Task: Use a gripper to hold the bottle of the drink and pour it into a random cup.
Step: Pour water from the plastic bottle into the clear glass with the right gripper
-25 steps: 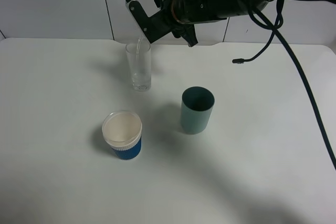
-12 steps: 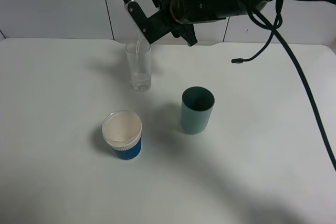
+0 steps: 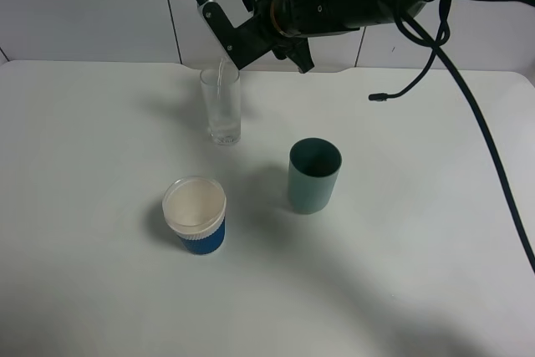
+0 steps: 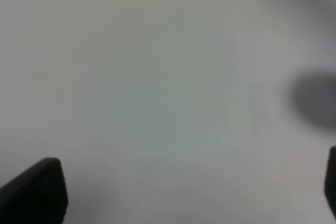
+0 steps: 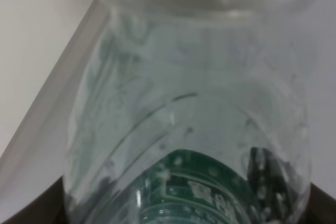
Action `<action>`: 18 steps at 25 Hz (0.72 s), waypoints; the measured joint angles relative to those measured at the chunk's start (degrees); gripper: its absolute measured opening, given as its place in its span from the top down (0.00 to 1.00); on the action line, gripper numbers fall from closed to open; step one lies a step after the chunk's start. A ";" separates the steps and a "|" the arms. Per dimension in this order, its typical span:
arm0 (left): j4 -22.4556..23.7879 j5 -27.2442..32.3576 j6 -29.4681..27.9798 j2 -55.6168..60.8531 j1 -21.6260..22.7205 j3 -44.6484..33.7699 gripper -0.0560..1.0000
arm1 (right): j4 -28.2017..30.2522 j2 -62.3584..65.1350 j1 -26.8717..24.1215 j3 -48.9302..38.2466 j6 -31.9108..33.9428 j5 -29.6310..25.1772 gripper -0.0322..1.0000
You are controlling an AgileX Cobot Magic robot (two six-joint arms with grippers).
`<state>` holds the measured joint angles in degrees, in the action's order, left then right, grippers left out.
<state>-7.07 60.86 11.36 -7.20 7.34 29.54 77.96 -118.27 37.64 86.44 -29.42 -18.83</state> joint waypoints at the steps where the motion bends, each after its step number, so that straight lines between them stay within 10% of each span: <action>1: 0.00 0.00 0.00 0.00 0.00 0.00 0.01 | 0.00 0.00 0.00 0.00 0.00 0.00 0.42; 18: 0.00 0.00 0.00 0.00 0.00 0.00 0.01 | 0.00 0.00 0.00 0.00 -2.51 0.00 0.42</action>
<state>-7.07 60.86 11.36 -7.20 7.34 29.54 77.96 -118.27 37.64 86.44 -31.93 -18.83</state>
